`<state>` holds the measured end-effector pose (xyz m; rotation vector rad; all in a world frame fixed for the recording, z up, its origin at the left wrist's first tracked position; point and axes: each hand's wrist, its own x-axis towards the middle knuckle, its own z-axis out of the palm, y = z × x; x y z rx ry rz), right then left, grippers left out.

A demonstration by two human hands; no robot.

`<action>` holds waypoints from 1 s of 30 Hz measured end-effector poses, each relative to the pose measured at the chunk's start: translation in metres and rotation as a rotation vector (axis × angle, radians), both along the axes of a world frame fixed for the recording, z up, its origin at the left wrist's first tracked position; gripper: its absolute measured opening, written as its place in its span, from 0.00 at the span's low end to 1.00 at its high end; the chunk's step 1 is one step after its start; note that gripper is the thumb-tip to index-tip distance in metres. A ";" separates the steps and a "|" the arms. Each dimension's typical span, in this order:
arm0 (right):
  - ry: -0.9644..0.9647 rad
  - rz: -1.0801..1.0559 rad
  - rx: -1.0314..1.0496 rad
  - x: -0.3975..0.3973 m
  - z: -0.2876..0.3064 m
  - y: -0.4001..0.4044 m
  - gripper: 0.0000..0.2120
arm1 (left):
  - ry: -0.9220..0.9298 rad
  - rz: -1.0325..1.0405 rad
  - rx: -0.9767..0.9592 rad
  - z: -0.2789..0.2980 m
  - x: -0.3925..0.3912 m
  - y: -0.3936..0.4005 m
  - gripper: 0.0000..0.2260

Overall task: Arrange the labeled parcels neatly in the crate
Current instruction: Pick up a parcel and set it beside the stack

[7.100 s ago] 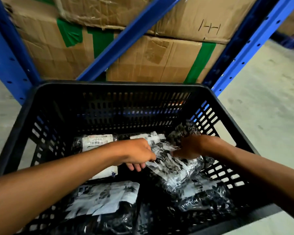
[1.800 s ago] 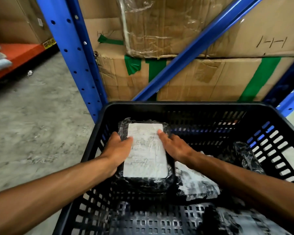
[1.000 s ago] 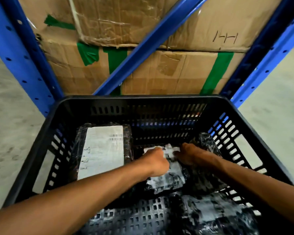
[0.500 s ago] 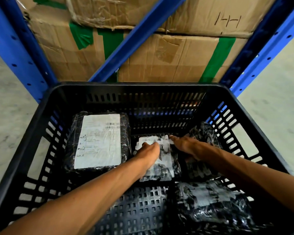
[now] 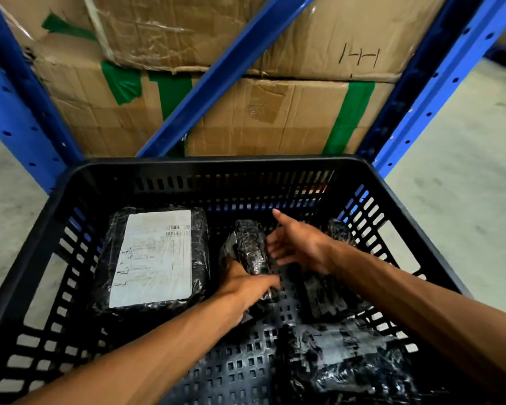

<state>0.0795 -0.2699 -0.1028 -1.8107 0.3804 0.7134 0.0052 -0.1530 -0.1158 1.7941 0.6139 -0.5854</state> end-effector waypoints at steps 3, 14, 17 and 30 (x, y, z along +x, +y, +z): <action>-0.028 -0.014 -0.091 0.004 -0.006 -0.017 0.32 | -0.071 0.104 -0.072 0.007 0.004 0.012 0.26; -0.096 -0.081 -0.109 -0.011 0.007 -0.040 0.38 | -0.106 0.119 -0.554 0.056 -0.003 0.028 0.08; -0.201 -0.123 -0.168 -0.008 0.013 -0.041 0.29 | -0.194 0.050 -0.302 0.053 0.005 0.029 0.10; -0.448 0.179 -0.217 -0.002 0.061 -0.054 0.24 | -0.366 -0.232 -0.081 0.087 0.044 0.055 0.19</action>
